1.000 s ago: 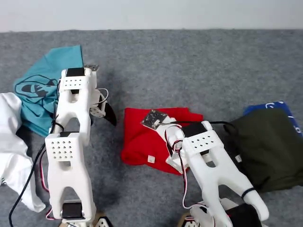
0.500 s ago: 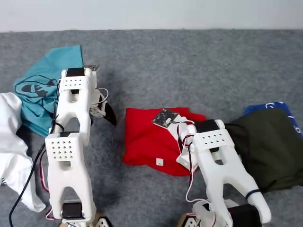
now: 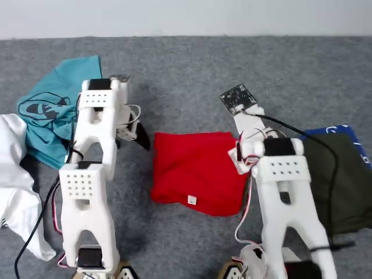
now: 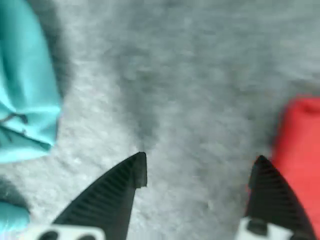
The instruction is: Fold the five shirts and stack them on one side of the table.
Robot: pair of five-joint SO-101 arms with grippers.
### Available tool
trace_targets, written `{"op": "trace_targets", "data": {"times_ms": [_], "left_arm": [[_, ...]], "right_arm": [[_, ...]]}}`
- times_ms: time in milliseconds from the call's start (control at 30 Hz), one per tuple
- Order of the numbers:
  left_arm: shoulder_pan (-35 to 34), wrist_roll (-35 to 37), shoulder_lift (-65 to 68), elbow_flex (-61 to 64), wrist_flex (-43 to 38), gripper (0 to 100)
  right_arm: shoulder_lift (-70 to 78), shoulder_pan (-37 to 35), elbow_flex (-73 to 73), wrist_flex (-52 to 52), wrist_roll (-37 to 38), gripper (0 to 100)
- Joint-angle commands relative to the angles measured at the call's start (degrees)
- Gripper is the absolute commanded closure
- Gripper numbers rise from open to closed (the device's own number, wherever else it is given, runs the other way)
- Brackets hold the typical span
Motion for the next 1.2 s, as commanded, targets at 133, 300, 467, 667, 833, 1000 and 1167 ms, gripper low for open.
{"op": "trace_targets", "data": {"times_ms": [133, 300, 467, 667, 833, 1000, 1167], "left_arm": [[9.0, -0.4, -19.0, 19.3, 1.4, 68], [14.1, -0.8, -23.8, 32.6, 0.7, 68], [15.1, -0.8, -23.8, 39.3, -4.0, 68], [14.9, -0.8, -23.8, 43.3, -7.4, 68], [14.9, -0.8, -24.0, 40.8, -7.4, 68], [11.7, -0.8, -24.5, 33.6, -6.6, 68], [8.6, -0.8, -24.5, 25.1, -1.8, 68]], "right_arm": [[17.7, 0.6, -4.8, -11.9, -2.7, 78.6], [30.0, 0.9, -13.4, -14.9, -2.7, 78.6], [39.9, 0.6, -25.9, -14.5, -2.7, 78.6], [47.9, 0.0, -37.0, -8.0, -2.5, 81.6], [49.5, -1.0, -43.5, -6.7, -2.4, 83.0], [45.8, -1.0, -48.7, 4.0, -2.4, 83.0], [41.4, -0.8, -49.7, 15.1, -2.3, 83.1]]}}
